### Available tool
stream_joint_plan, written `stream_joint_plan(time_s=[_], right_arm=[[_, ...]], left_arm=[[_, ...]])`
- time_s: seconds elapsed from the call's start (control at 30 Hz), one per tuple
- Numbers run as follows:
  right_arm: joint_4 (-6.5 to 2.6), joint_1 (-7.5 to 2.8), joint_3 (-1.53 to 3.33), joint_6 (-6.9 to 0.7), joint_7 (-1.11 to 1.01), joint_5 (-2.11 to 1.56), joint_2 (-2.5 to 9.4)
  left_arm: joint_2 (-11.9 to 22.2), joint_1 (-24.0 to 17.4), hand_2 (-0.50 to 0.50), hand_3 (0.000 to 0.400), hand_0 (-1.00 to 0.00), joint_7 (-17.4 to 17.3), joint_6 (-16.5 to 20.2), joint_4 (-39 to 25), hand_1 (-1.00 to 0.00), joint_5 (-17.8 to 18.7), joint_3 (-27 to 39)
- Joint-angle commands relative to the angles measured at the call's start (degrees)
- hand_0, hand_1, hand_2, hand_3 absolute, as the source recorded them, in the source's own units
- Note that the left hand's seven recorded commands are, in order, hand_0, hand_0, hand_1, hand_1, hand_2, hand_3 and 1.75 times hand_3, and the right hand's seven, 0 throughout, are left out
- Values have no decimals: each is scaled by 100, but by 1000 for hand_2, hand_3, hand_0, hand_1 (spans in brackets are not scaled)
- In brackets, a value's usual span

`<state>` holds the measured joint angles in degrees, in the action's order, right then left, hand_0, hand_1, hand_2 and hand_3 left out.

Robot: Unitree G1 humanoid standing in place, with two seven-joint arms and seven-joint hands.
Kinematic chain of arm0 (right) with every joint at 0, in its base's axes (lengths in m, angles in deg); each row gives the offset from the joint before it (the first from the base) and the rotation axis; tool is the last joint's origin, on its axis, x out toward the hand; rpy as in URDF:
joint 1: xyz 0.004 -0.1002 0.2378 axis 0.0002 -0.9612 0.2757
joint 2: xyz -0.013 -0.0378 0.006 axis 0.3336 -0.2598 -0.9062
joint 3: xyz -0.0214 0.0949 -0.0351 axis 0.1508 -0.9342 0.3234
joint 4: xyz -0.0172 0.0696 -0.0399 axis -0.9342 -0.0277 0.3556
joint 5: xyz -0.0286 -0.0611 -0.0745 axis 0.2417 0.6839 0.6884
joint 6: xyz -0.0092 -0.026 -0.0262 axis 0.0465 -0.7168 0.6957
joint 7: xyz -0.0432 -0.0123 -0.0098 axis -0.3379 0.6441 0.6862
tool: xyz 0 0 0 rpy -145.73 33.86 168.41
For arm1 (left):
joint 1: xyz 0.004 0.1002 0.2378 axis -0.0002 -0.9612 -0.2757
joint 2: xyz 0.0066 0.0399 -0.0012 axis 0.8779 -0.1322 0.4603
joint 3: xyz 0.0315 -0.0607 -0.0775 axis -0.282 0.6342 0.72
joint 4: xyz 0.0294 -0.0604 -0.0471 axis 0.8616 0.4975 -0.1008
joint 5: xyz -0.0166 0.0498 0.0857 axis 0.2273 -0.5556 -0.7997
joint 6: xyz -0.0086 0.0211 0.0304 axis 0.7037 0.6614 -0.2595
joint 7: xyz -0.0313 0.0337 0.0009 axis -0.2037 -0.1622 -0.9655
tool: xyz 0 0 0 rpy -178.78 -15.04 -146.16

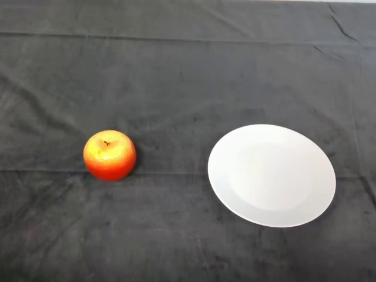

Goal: Move the apple to the plate

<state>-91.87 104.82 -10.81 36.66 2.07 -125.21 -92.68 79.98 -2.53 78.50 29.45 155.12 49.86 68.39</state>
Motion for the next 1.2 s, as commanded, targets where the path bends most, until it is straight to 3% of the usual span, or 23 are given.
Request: stream_joint_plan(time_s=[0.03,0.53,1.2], right_arm=[[-6,12,-80,21,9,7,-78],[-2,11,-80,20,11,7,-77],[8,8,-78,20,16,8,-72]], left_arm=[[-106,27,0,0,0,39,104,-323,0,-139,151],[-236,143,0,0,0,78,103,-382,0,-371,123],[-533,478,0,0,0,11,1,-554,0,-939,-266]])
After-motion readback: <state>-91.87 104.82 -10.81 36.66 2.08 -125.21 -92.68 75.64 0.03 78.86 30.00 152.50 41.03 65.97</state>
